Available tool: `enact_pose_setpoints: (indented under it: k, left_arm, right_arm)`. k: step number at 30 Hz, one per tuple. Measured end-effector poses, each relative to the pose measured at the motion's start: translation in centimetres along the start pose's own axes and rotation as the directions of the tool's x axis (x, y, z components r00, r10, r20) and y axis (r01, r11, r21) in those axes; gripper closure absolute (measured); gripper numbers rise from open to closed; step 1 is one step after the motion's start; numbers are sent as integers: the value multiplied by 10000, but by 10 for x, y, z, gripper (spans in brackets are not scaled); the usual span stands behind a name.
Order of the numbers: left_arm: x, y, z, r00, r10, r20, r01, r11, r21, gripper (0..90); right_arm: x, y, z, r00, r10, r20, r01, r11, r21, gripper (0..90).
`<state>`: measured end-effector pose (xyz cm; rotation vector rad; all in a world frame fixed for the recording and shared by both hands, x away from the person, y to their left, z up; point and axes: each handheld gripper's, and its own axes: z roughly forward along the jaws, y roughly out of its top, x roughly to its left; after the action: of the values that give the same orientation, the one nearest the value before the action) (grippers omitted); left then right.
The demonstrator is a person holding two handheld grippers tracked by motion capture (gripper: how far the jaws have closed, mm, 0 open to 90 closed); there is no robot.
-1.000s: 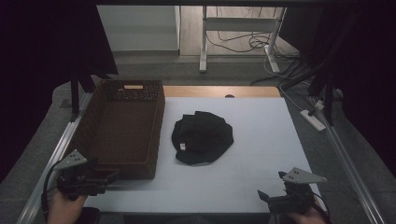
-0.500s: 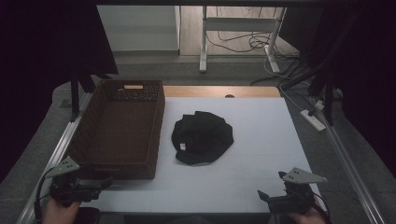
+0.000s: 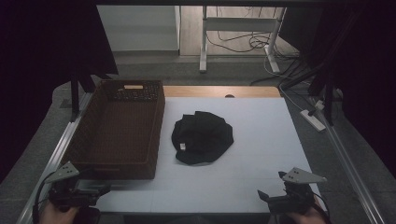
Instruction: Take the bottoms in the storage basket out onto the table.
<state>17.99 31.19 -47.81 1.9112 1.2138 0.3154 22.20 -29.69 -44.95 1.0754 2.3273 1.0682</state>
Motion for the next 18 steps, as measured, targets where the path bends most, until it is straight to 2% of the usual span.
enact_pose_setpoints:
  k: [8,18]
  left_arm:
    - [-1,0,0,9998,176,52,-176,9998,28,0]
    - [-3,-4,-3,9998,165,77,-168,9993,324,0]
  right_arm:
    - [0,0,0,10000,-18,2,18,10000,8,18]
    - [0,0,0,10000,1,12,-1,10000,7,18]
